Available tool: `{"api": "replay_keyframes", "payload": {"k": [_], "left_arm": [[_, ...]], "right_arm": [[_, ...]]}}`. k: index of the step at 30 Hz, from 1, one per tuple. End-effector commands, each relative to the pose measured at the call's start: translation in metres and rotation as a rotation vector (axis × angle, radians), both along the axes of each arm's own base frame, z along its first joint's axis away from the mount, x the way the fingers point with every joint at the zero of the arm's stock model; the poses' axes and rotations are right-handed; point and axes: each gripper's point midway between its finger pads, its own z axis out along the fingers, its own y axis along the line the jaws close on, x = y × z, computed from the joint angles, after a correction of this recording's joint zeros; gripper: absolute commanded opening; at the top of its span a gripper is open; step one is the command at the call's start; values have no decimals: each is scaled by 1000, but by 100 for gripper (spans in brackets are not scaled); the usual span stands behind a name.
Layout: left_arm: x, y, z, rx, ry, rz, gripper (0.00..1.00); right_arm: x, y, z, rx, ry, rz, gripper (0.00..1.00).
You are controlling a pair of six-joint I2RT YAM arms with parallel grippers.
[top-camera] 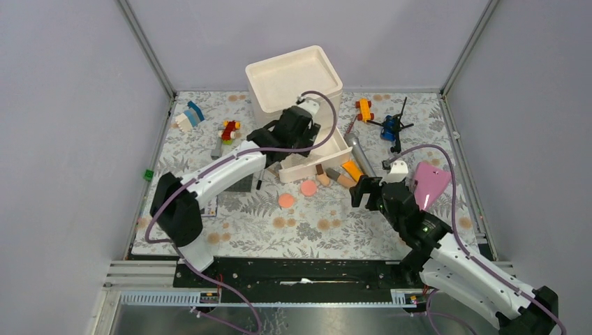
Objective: Organize the makeup
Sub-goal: Pick up the makeup tool from the center of the board, then place the makeup tool in the drawer.
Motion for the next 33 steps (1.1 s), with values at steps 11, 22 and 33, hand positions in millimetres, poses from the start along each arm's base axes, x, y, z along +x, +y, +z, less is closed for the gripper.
{"api": "replay_keyframes", "payload": {"k": [11,22,33], "left_arm": [[44,-64,-14,394,-197,-674,0],[63,-56,-73,560,-67,-860,2],[70,-61,-61,502,-76,-832,97]], "right_arm": [[-7,-28,36,14,-129,-61,95],[-6,-29,40,-5,-136,-62,96],[-4,-26,39,-11,-126,-56,96]]}}
